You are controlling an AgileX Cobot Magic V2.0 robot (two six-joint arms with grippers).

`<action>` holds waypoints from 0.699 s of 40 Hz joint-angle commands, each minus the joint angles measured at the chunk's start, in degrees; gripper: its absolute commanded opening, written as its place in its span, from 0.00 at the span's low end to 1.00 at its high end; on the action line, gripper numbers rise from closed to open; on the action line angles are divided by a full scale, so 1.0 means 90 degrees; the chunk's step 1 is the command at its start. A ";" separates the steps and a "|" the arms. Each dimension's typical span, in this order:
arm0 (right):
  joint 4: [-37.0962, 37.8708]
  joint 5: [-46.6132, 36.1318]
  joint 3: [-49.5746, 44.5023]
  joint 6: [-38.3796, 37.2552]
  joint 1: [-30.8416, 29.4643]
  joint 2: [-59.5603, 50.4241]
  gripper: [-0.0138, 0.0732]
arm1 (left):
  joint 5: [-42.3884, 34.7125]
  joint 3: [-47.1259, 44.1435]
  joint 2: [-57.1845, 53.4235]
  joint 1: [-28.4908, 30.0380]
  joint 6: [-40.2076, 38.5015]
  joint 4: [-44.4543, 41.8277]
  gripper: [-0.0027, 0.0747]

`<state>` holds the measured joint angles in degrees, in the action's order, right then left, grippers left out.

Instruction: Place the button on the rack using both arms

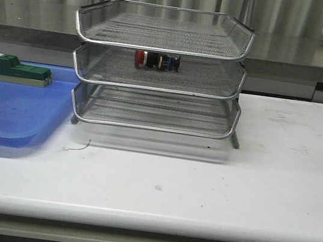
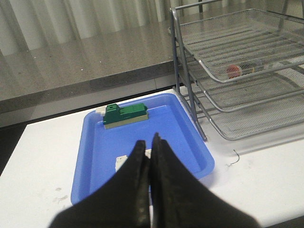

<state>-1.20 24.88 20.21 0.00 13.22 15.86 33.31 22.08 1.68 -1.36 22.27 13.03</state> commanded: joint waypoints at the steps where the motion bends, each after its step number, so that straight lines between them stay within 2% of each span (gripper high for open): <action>1: -0.0028 -0.0544 0.0165 0.0000 -0.0028 0.0041 0.09 | -0.0516 0.0151 0.0085 0.0016 -0.0058 0.0118 0.01; 15: -0.0028 -0.0544 0.0165 0.0000 -0.0028 0.0041 0.09 | -0.0529 0.0151 0.0085 0.0016 -0.0058 0.0118 0.01; 18: -0.0028 -0.0544 0.0165 0.0000 -0.0028 0.0041 0.09 | -0.0823 0.0024 0.0085 0.0016 -0.0167 0.0162 0.01; 24: -0.0028 -0.0538 0.0165 0.0000 -0.0028 0.0041 0.09 | -0.1233 -0.0448 -0.0189 0.0016 -0.1619 -0.0670 0.01; 28: -0.0028 -0.0538 0.0165 0.0000 -0.0028 0.0041 0.09 | -0.1369 -0.0839 -0.0386 0.0016 -0.2248 -0.1162 0.01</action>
<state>-1.26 24.88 20.21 0.00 13.22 15.86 26.77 15.33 -0.34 -1.36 7.17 5.47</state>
